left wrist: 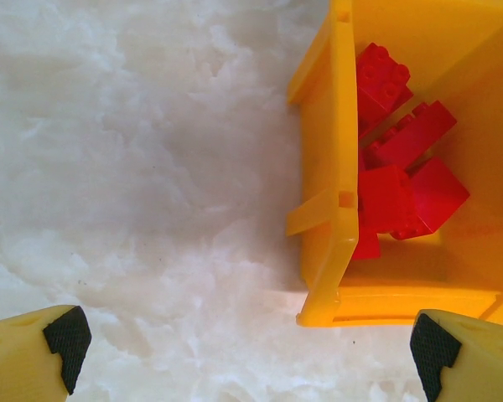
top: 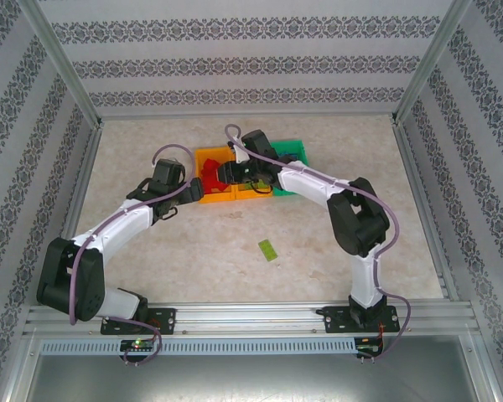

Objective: Sort the legos into containers by color

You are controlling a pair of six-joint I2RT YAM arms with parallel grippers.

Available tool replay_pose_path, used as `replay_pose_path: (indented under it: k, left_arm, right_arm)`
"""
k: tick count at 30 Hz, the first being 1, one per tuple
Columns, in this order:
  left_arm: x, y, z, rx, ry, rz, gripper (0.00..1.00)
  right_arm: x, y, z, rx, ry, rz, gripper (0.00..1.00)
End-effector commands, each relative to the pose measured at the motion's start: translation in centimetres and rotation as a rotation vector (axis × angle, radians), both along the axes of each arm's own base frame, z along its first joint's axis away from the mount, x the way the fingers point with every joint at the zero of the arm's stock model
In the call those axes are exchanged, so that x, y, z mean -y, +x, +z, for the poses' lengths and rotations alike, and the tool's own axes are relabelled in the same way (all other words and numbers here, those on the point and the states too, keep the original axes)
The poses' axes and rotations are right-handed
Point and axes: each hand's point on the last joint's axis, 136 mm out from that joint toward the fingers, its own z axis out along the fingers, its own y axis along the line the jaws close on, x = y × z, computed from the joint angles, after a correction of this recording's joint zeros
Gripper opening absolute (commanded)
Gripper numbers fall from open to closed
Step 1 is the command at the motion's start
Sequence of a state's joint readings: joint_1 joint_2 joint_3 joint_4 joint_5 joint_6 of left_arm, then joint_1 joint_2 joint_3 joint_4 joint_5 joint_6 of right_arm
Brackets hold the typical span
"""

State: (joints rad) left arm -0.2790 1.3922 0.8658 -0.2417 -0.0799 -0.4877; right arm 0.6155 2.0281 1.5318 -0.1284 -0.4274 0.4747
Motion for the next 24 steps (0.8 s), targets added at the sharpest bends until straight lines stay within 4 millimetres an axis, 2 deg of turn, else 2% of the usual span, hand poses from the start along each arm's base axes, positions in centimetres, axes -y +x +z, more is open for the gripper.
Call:
replay_pose_path:
  k: [1, 3, 5, 8, 11, 15, 17, 21, 24]
  left_arm:
    - [-0.1, 0.3, 1.0, 0.045, -0.022, 0.0, 1.0]
    - [0.0, 0.3, 0.9, 0.043, -0.025, -0.006, 1.0]
    - [0.1, 0.2, 0.8, 0.039, -0.027, -0.009, 1.0]
    - [0.1, 0.1, 0.5, 0.033, -0.03, -0.008, 1.0]
    - [0.2, 0.1, 0.4, 0.03, -0.033, -0.01, 1.0]
    - [0.2, 0.0, 0.4, 0.03, -0.036, -0.014, 1.0]
    - [0.3, 0.0, 0.2, 0.028, -0.04, -0.02, 1.0]
    - [0.6, 0.1, 0.2, 0.034, -0.047, -0.039, 1.0]
    - [0.8, 0.1, 0.2, 0.04, -0.054, -0.048, 1.0]
  right_arm:
    - [-0.7, 1.9, 0.8, -0.031, 0.029, -0.051, 0.41]
    - [-0.7, 2.5, 0.5, -0.045, 0.021, -0.07, 0.46]
    - [-0.4, 3.2, 0.3, -0.053, 0.02, -0.102, 0.58]
    - [-0.2, 3.4, 1.2, -0.031, 0.047, -0.121, 0.62]
    - [0.3, 2.5, 2.6, 0.006, 0.049, -0.114, 0.66]
    - [2.3, -0.5, 3.7, 0.091, -0.017, -0.066, 0.7]
    - [4.1, -2.6, 2.9, 0.14, -0.102, -0.047, 0.73]
    - [8.9, -7.1, -0.3, 0.165, -0.293, -0.032, 0.78]
    - [11.7, -10.6, -3.2, 0.153, -0.428, -0.027, 0.8]
